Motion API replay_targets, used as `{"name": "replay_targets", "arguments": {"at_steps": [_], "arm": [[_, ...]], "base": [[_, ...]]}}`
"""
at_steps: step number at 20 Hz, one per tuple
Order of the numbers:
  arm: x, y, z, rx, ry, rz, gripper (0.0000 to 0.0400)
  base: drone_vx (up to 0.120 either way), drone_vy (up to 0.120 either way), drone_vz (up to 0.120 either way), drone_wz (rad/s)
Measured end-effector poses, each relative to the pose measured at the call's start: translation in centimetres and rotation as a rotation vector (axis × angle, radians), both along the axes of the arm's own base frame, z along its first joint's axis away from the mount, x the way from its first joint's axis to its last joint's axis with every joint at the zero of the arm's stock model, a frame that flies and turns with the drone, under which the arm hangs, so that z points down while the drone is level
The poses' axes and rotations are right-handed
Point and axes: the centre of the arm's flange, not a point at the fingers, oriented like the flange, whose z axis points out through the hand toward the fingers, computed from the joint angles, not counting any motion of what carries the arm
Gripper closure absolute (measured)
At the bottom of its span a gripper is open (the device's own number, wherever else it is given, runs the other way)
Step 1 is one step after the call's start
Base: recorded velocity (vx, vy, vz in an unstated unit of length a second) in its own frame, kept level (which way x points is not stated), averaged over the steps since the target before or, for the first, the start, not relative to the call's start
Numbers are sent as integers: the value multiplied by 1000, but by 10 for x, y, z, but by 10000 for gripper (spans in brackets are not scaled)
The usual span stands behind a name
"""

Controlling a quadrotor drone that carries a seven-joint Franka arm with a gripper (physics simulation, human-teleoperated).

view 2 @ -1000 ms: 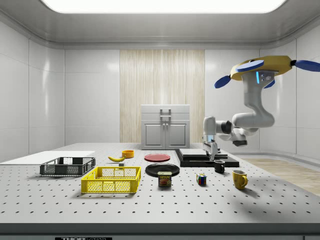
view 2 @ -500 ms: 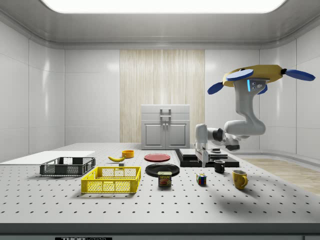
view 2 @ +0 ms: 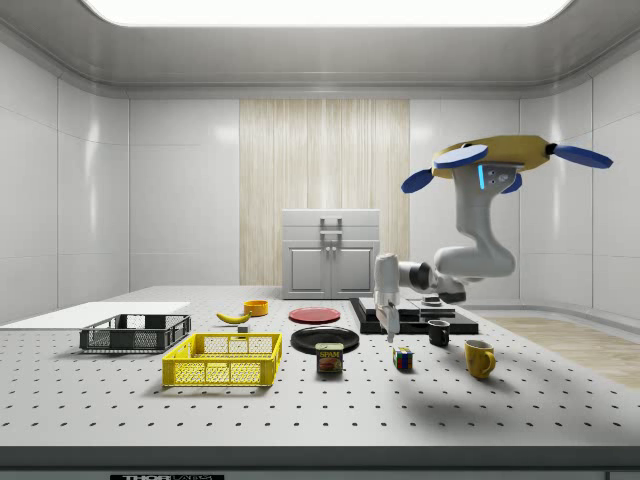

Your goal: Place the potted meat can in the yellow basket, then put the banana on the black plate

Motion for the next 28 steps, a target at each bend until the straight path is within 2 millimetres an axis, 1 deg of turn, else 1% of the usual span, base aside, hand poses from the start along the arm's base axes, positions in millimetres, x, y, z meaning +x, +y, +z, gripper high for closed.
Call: {"name": "replay_targets", "arguments": {"at_steps": [6, 18, 21, 28], "arm": [[0, 0, 0, 0, 0, 0, 0], [0, 0, 0, 0, 0, 0, 0], [0, 0, 0, 0, 0, 0, 0], [0, 0, 0, 0, 0, 0, 0]], "base": [[120, 0, -120, 0], [120, 0, 0, 0], [120, -107, 0, 0], [120, -11, 0, 0]]}}
